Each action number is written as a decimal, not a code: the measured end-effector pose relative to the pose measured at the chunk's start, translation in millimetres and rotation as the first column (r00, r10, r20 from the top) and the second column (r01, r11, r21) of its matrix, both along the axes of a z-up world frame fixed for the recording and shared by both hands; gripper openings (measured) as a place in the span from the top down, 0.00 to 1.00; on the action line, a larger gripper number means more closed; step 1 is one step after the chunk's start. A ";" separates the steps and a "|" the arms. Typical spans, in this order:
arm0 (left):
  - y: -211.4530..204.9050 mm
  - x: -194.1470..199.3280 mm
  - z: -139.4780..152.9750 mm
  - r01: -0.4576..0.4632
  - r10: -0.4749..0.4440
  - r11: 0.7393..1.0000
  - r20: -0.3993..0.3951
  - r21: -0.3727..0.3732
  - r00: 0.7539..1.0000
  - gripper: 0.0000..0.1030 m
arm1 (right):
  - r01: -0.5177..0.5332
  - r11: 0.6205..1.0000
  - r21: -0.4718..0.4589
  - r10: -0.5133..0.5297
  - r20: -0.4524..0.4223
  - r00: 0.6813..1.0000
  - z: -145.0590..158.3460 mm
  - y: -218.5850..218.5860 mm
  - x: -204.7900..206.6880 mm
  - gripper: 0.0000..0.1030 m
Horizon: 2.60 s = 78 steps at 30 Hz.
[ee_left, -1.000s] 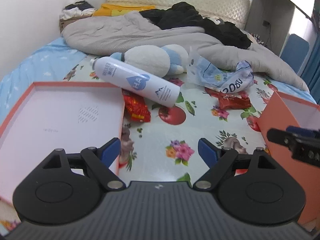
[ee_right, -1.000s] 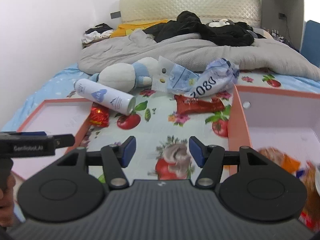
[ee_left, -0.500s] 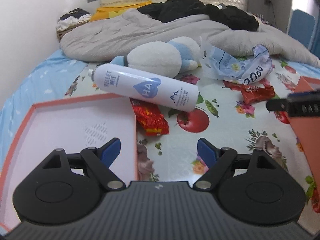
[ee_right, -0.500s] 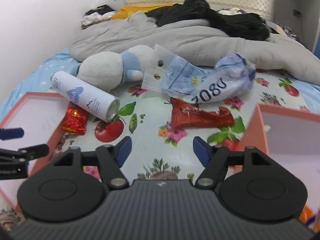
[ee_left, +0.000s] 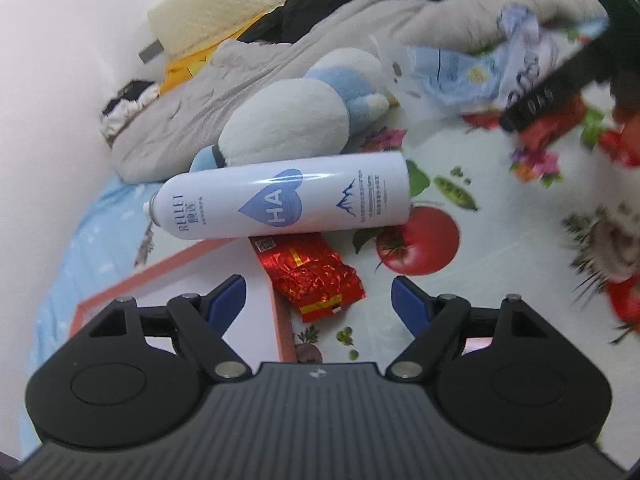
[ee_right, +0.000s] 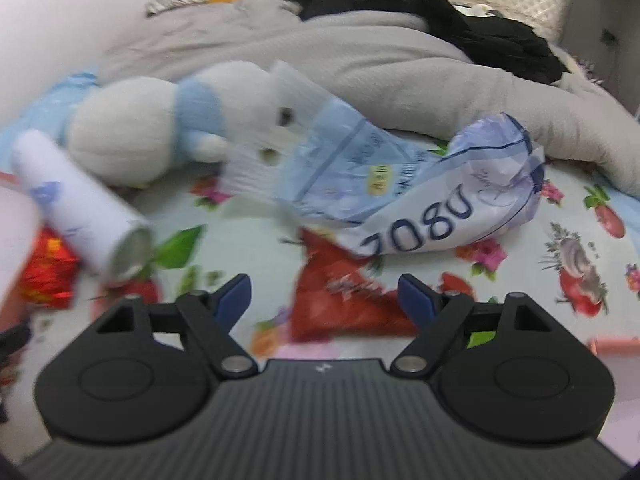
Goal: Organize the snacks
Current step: 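Grasp the red foil packet with the left gripper while the right grasps the dark red packet, then lift the red foil packet with the left gripper while the right lifts the dark red packet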
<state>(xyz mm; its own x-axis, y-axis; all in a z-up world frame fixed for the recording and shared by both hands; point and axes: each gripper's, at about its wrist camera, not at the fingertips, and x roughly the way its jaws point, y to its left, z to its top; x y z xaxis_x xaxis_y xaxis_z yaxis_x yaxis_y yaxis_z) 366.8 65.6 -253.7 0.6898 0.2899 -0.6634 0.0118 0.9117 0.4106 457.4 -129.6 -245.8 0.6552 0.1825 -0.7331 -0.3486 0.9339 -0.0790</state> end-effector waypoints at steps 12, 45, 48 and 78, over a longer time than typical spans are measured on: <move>-12.9 24.7 -44.4 0.016 -0.016 0.981 -0.002 0.191 1.000 0.35 | 0.030 0.996 -0.086 -0.031 -0.014 0.999 -27.6 1.1 27.9 0.22; -9.6 -76.7 4.5 -0.085 0.088 0.959 -0.002 -0.271 0.996 0.47 | -0.106 0.994 0.036 0.107 -0.024 0.994 23.0 -1.7 -128.7 0.73; -6.1 -91.4 8.8 -0.105 0.112 0.937 0.001 -0.333 0.994 0.47 | -0.127 0.991 0.042 0.127 0.002 0.992 26.3 -2.4 -157.9 0.73; -43.8 -226.5 152.9 -0.037 0.129 0.868 0.153 -0.495 0.980 0.51 | 0.007 0.944 0.329 -0.023 0.047 0.999 119.2 -46.2 -311.9 0.72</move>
